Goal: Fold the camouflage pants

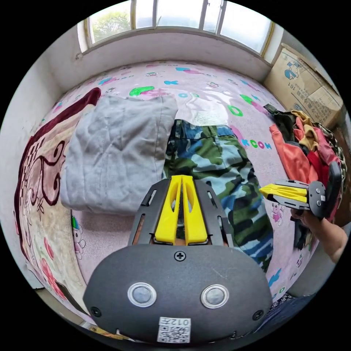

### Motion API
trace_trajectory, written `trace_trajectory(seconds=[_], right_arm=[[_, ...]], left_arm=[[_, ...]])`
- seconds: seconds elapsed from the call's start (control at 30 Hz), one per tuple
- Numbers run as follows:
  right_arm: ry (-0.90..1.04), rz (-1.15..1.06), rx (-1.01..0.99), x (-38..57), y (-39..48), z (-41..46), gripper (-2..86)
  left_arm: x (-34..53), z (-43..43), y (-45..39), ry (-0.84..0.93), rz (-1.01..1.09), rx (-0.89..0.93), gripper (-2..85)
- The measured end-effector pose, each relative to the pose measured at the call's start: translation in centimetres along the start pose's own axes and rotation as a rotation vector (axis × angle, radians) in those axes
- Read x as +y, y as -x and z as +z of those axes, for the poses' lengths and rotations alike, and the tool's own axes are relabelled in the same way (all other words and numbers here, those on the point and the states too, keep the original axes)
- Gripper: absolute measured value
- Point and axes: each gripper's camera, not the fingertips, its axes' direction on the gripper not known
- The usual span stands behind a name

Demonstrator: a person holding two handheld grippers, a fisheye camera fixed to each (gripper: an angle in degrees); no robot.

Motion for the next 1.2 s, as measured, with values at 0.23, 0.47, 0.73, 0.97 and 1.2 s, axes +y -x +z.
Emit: trace_trajectory(seconds=[0.23, 0.47, 0.73, 0.97, 1.2], right_arm=[[0.111, -0.067, -0.141, 7.5, 13.6, -2.6, -0.1], [0.187, -0.038, 0.004, 8.0, 17.8, -3.1, -0.1], [0.151, -0.044, -0.051, 8.9, 27.5, -11.1, -0.2], [0.266, -0.137, -0.042, 12.7, 39.6, -11.4, -0.2], [0.192, -0.157, -0.044, 13.3, 45.6, -18.9, -0.1]], left_arm=[[17.0, -4.6, -7.1, 0.176, 0.057, -0.107, -0.2], [23.9, -4.1, -6.2, 0.243, -0.067, -0.092, -0.2], [30.0, -13.5, -8.5, 0.218, -0.017, -0.040, -0.2], [44.4, -16.7, -14.0, 0.358, 0.026, -0.122, -0.2], [52.6, -23.6, -13.4, 0.271, -0.156, -0.167, -0.2]])
